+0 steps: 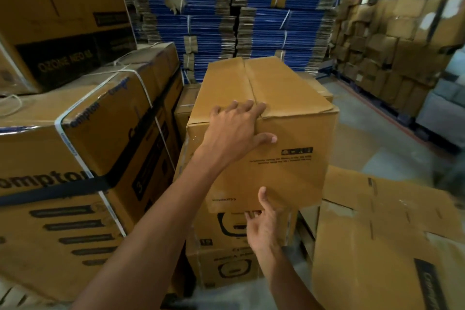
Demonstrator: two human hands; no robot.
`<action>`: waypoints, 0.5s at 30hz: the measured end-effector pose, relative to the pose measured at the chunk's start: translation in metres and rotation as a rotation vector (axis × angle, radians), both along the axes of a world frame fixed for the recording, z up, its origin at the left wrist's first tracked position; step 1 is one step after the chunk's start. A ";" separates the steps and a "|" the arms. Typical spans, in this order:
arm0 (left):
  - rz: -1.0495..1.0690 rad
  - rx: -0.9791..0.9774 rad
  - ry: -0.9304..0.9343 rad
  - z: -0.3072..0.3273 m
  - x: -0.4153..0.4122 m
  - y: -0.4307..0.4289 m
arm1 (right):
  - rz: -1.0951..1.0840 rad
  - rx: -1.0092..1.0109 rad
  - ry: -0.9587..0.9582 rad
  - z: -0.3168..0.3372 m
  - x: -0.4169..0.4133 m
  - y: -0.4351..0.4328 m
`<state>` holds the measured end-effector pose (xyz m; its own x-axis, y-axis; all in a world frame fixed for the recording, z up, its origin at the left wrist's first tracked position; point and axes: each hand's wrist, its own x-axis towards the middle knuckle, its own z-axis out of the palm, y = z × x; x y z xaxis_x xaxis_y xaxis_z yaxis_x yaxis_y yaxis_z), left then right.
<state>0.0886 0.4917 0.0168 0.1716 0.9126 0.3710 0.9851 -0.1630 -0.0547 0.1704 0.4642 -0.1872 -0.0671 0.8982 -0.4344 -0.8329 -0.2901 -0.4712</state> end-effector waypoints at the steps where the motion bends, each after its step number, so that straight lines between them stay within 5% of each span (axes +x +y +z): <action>1: 0.002 -0.003 -0.022 0.010 -0.001 0.003 | -0.053 0.034 -0.037 0.005 0.002 0.004; 9: -0.022 0.039 -0.495 0.045 -0.043 0.012 | -0.254 0.387 -0.363 0.070 0.045 0.041; 15: -0.138 0.109 -1.093 0.010 -0.053 0.000 | -0.195 0.593 -0.927 0.151 0.105 0.060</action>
